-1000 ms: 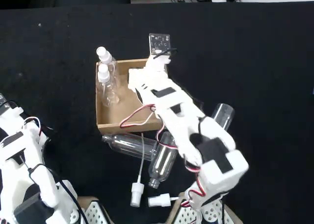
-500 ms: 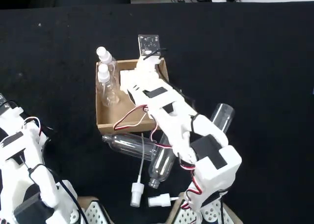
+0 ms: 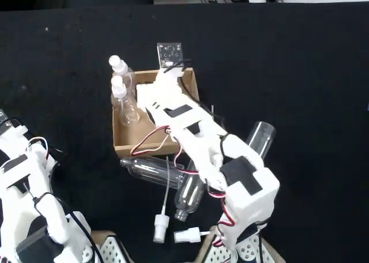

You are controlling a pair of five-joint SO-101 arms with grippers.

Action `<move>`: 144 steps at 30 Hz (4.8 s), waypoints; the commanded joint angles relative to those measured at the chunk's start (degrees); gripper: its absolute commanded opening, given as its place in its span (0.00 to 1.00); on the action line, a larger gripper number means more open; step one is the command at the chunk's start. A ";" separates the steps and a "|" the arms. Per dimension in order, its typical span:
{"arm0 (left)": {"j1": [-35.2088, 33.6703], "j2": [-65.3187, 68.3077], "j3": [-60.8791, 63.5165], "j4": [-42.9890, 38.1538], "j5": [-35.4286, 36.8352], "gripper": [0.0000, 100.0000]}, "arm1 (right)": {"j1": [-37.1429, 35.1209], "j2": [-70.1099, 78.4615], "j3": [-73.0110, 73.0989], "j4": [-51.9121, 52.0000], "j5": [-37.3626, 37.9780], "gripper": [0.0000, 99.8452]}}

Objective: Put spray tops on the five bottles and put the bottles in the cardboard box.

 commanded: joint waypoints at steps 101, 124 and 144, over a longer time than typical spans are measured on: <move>0.66 0.00 -3.56 -1.05 0.26 0.04 | -9.14 -52.70 7.08 64.35 28.92 0.19; 0.66 0.00 -3.47 -1.05 0.26 0.04 | 10.20 -61.93 19.82 93.54 108.84 0.22; 0.66 0.00 -3.38 -1.05 0.18 0.04 | 54.24 -34.15 -1.63 80.18 124.04 0.29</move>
